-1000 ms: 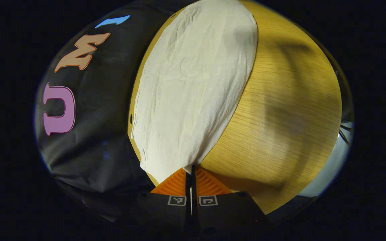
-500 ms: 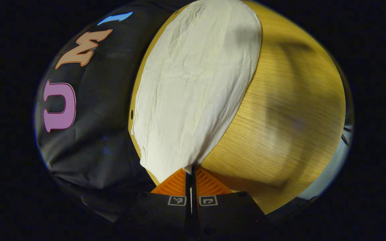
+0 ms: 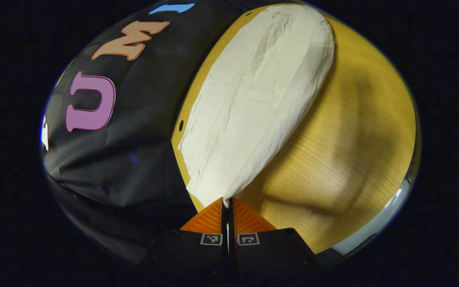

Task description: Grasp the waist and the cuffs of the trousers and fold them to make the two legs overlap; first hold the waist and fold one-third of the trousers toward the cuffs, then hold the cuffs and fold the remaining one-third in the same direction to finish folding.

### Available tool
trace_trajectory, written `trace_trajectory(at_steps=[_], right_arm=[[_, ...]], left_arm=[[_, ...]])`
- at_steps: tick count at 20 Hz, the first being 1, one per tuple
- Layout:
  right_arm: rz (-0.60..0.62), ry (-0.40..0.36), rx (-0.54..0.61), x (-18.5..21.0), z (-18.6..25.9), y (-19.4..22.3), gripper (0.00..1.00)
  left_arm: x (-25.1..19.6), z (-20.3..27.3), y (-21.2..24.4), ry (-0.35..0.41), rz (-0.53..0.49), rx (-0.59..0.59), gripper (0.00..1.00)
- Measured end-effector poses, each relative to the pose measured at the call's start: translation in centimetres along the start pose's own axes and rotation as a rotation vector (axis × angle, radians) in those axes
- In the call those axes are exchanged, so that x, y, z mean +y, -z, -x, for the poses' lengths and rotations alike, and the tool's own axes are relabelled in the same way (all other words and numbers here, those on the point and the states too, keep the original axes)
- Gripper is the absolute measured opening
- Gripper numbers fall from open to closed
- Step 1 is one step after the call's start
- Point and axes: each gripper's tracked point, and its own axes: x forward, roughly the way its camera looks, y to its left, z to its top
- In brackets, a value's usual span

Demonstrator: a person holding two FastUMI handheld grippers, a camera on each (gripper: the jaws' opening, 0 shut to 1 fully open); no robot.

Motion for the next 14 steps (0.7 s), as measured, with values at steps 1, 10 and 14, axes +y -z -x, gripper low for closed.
trace_trajectory(at_steps=[1, 10, 14], right_arm=[[-0.015, 0.014, -0.014, -0.9, 0.2, -0.2, 0.1], [-0.154, 0.112, -0.097, -9.2, 0.1, -3.7, 0.12], [-0.191, 0.157, -0.077, -12.4, -1.1, -5.3, 0.12]], left_arm=[[1.2, -0.5, -0.5, -0.02, 0.003, 0.004, 0.0], [10.1, -1.1, -4.3, -0.163, 0.072, -0.021, 0.0], [13.6, -3.1, -6.4, -0.176, 0.05, -0.078, 0.0]])
